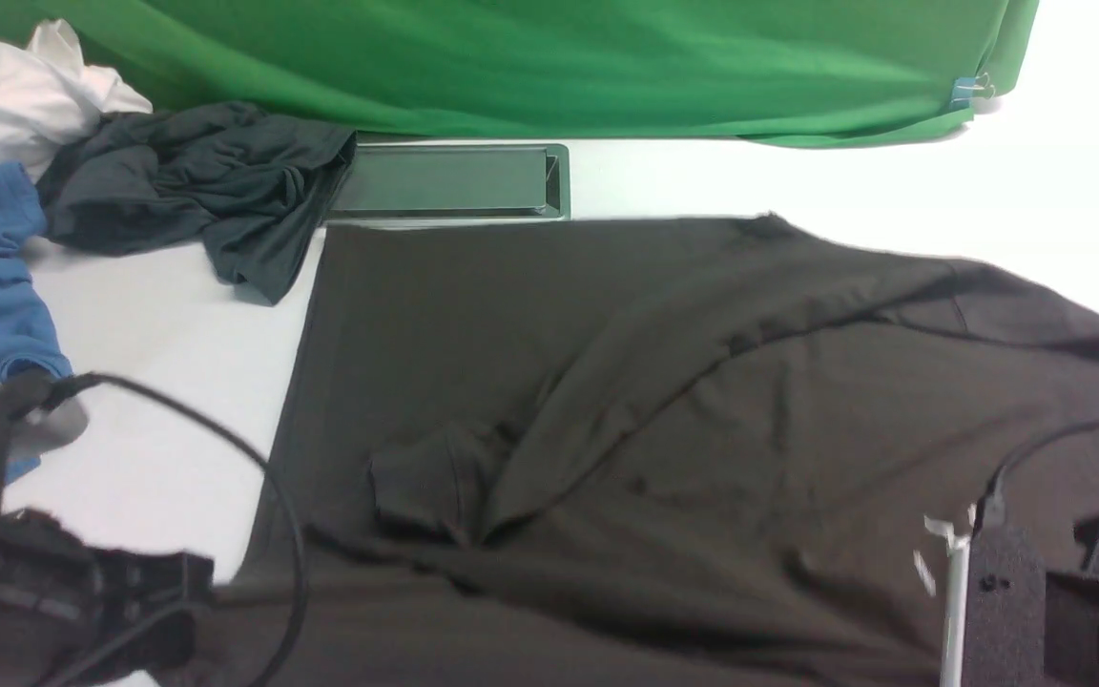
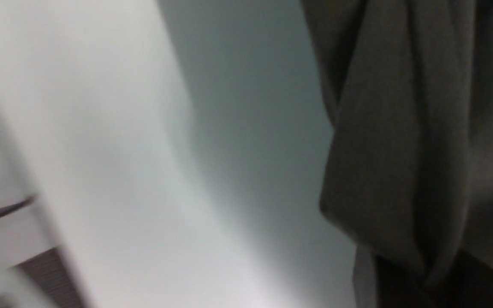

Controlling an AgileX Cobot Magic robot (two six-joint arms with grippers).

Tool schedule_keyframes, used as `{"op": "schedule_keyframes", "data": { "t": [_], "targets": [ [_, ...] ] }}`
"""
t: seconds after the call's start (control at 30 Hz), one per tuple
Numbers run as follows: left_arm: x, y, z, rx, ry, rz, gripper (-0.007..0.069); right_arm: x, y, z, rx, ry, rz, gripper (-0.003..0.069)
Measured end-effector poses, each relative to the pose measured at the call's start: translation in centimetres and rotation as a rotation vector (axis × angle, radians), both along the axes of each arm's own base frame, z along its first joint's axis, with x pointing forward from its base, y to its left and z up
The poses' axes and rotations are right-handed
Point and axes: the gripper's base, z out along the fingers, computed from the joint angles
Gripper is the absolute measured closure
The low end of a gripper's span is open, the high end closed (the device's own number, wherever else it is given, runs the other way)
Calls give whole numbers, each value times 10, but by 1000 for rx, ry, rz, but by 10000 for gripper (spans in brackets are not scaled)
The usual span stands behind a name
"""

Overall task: Fold a long-sleeved shirt on a white desktop.
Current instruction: 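Fold the black garment in half by bringing its near edge over to the far edge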

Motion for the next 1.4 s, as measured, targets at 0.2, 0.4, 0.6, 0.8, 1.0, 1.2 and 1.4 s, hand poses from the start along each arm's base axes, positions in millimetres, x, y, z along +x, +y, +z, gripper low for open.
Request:
{"op": "schedule_keyframes", "data": {
  "t": [0.2,0.4,0.6,0.8,1.0,1.2,1.4],
  "targets": [
    [-3,-2,-1,-36,-86,0,596,10,8,17,64,-64,-6,589],
    [21,-3,9,-20,-139,-3,596,35,22,52,101,-202,16,589],
    [89,-4,34,30,-194,-9,596,94,33,66,74,-226,-51,589],
    [184,-11,37,53,-218,-37,596,183,27,66,19,-223,-118,589],
    [279,-18,25,55,-256,-43,596,255,11,47,-20,-199,-137,589],
    [334,-22,5,56,-287,-42,596,301,9,23,-19,-228,-151,589],
    [367,-20,-32,104,-287,-29,596,335,17,-11,14,-262,-193,589]
  ]
}}
